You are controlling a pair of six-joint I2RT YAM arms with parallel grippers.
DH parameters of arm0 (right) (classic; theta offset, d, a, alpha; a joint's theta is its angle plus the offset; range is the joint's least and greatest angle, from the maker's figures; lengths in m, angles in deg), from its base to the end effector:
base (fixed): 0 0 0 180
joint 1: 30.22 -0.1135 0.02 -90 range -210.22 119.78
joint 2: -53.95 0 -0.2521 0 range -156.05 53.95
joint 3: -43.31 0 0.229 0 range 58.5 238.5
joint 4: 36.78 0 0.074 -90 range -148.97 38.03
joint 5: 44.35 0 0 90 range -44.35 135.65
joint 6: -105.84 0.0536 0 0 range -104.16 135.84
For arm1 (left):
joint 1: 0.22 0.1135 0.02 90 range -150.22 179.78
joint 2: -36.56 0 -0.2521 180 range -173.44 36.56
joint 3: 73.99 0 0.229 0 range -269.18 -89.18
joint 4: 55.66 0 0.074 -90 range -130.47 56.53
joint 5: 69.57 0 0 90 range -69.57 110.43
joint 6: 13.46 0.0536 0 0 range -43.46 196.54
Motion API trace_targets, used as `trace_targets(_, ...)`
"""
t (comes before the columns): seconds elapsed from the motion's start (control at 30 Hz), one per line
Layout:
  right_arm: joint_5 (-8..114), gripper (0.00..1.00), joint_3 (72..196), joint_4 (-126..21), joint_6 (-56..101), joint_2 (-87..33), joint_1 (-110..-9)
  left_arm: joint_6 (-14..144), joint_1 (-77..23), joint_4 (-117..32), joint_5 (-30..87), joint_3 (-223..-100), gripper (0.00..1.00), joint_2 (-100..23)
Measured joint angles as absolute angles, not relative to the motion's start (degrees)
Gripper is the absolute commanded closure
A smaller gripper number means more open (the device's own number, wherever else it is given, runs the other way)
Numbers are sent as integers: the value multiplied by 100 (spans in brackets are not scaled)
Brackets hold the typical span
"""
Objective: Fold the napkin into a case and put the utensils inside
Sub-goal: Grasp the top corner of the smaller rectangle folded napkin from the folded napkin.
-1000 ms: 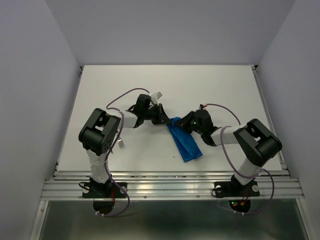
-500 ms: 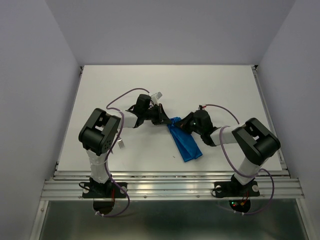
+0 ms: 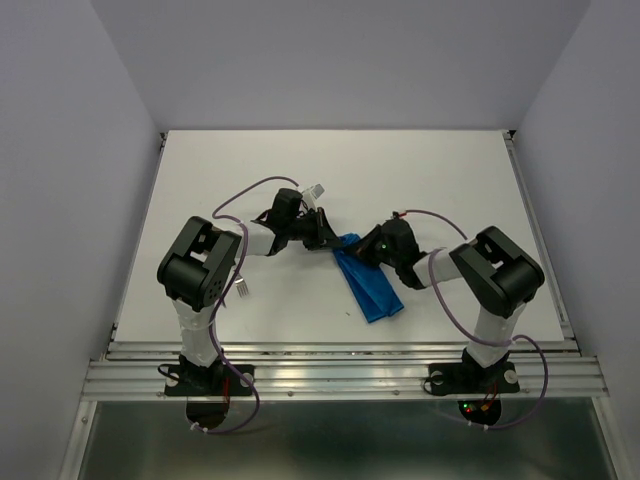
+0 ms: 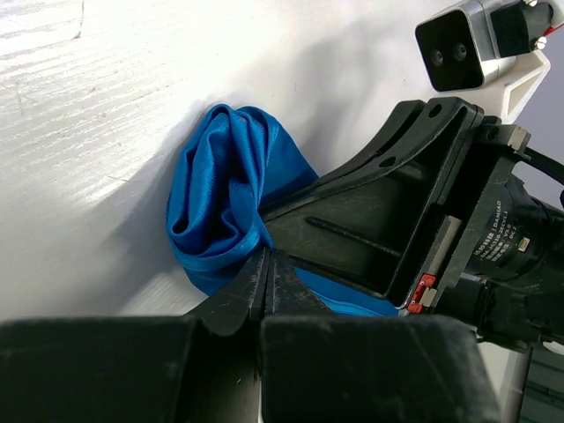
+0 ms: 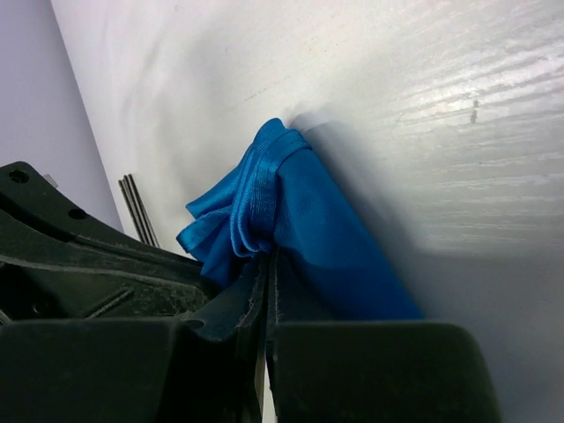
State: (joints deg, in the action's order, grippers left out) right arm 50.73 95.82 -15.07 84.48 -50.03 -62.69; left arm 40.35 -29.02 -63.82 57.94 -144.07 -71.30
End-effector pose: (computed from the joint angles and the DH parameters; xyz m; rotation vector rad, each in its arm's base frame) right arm 0.2794 0.1834 0.1158 0.6596 2.2110 1.0984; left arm 0.3169 -0.2115 0.1556 0.2953 2.2495 -1.3331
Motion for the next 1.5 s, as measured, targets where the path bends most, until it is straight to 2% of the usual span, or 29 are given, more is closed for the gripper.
trace_targets(0.57,5040,99,10036,-1710,8667,-5233,-6269,4044,-2898,-6419,5746,-14407,100,-7130)
trace_targets(0.73,5045,79,10181,-1739,8728,-5421,-6269,4046,-2893,-6415,5705,-14407,100,-7132)
trace_targets(0.8,5038,76,10161,-1734,8724,-5410,-6269,4044,-2889,-6415,5705,-14407,100,-7132)
trace_targets(1.5,4835,73,9562,-1892,8398,-4321,-6264,4022,-2871,-6391,5816,-14418,100,-7134)
